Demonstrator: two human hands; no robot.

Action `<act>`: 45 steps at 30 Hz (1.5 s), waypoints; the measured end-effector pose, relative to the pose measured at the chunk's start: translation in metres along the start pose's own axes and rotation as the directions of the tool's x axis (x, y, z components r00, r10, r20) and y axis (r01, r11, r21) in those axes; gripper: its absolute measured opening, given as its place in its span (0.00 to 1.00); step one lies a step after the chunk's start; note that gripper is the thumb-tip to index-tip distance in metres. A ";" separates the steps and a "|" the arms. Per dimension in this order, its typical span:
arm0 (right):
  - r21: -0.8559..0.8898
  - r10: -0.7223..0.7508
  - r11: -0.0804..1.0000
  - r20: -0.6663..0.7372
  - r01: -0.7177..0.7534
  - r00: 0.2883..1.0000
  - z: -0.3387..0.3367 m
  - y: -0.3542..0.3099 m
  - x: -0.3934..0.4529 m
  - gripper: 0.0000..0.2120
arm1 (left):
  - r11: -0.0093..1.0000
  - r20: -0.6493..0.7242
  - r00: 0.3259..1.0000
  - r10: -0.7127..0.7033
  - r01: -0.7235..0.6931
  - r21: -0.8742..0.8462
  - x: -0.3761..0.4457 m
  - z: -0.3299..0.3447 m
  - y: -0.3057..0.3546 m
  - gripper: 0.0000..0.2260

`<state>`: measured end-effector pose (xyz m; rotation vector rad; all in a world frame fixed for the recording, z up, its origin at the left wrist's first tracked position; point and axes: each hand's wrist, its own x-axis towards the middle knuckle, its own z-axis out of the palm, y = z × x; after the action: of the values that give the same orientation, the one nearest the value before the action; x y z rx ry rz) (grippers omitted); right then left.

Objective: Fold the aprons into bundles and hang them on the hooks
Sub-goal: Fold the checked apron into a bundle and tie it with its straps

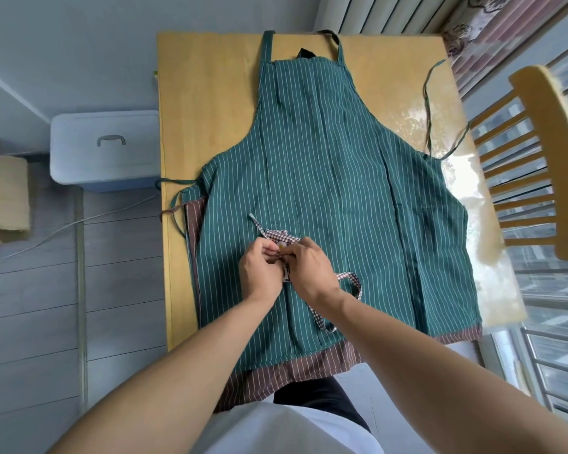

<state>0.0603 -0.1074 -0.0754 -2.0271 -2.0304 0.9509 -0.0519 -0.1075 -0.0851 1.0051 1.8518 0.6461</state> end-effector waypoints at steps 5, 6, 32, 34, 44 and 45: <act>-0.235 -0.183 0.954 0.045 0.188 0.982 -0.009 0.013 -0.002 0.18 | 0.821 0.474 0.828 -0.300 0.477 -0.315 0.018 -0.022 0.006 0.13; -0.264 -0.205 0.941 0.060 0.214 0.977 -0.009 0.016 -0.002 0.19 | 0.810 0.514 0.802 -0.304 0.502 -0.303 0.023 -0.025 0.008 0.14; -0.287 -0.314 0.902 0.074 0.322 0.946 -0.011 0.009 0.011 0.03 | 0.902 0.329 0.929 0.167 -0.279 0.330 0.023 -0.026 -0.015 0.05; -0.345 -0.304 0.880 0.117 0.326 0.945 -0.010 0.011 0.013 0.05 | 0.903 0.330 0.929 0.171 -0.281 0.324 0.023 -0.025 -0.016 0.04; -0.250 -0.259 0.919 0.199 0.305 0.945 -0.016 0.014 0.009 0.11 | 0.974 0.275 0.939 -0.208 0.224 -0.028 0.016 -0.022 -0.011 0.03; -0.234 -0.250 0.927 0.204 0.295 0.947 -0.016 0.015 0.009 0.11 | 0.930 0.342 0.897 -0.281 0.343 -0.134 0.015 -0.022 -0.010 0.06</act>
<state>0.0807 -0.0947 -0.0732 -1.7522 -2.5703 0.8653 -0.0789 -0.1008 -0.0893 0.6211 1.5835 0.4274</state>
